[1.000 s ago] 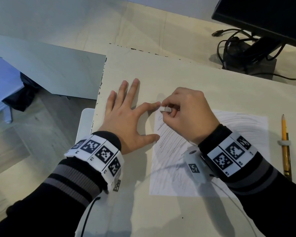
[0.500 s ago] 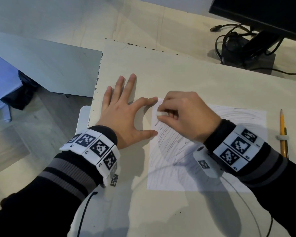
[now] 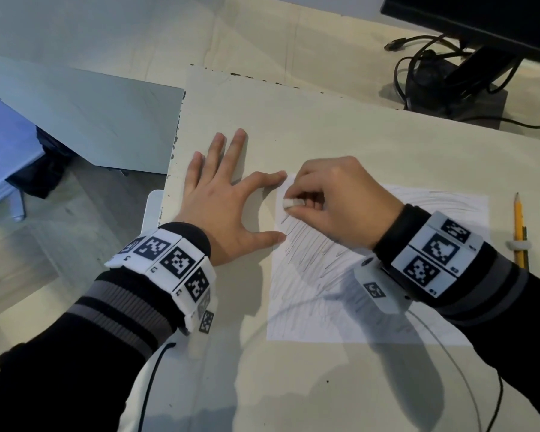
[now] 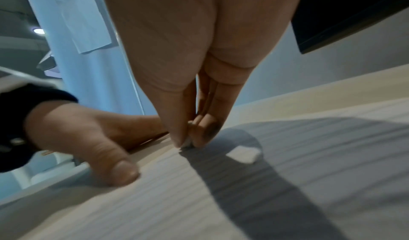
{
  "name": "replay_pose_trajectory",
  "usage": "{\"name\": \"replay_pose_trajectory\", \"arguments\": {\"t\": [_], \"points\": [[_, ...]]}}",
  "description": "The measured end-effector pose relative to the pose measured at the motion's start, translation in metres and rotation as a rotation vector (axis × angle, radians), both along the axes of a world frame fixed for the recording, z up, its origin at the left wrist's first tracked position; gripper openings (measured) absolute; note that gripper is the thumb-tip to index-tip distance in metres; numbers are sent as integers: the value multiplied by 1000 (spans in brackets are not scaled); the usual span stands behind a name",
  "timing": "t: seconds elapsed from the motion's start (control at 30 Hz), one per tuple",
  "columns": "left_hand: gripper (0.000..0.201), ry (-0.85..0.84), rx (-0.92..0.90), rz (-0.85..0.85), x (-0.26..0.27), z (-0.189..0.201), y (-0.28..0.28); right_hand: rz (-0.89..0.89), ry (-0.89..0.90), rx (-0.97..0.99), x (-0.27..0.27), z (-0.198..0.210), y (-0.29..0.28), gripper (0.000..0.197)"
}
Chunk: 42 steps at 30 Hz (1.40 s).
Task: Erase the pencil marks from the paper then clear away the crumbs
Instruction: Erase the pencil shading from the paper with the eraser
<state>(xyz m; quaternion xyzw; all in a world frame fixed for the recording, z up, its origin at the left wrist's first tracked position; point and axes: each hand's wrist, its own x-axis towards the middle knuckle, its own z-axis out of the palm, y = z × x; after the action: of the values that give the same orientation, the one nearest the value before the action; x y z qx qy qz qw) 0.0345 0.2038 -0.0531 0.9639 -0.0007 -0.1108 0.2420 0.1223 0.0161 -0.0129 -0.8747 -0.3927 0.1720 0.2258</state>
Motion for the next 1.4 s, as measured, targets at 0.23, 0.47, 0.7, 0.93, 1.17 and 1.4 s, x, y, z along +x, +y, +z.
{"name": "replay_pose_trajectory", "arguments": {"t": [0.23, 0.47, 0.7, 0.93, 1.17, 1.4], "points": [[84, -6, 6, -3, 0, -1, 0, 28, -4, 1, -2, -1, 3, 8], [83, -22, 0, -5, -2, -2, 0, 29, -9, 9, -3, -2, 4, 9], [83, -17, -5, -5, 0, -2, 0, 31, 1, 20, -10, -4, 7, 6], [84, -14, 6, -5, -1, 0, 0, -88, -18, 34, -9, -6, 6, 7], [83, -16, 22, -12, 0, -2, 0, -269, -71, 9, 13, -1, 4, 10], [82, -23, 15, -11, 0, -3, 0, -275, -60, -12, 14, 1, 7, 14]]}}
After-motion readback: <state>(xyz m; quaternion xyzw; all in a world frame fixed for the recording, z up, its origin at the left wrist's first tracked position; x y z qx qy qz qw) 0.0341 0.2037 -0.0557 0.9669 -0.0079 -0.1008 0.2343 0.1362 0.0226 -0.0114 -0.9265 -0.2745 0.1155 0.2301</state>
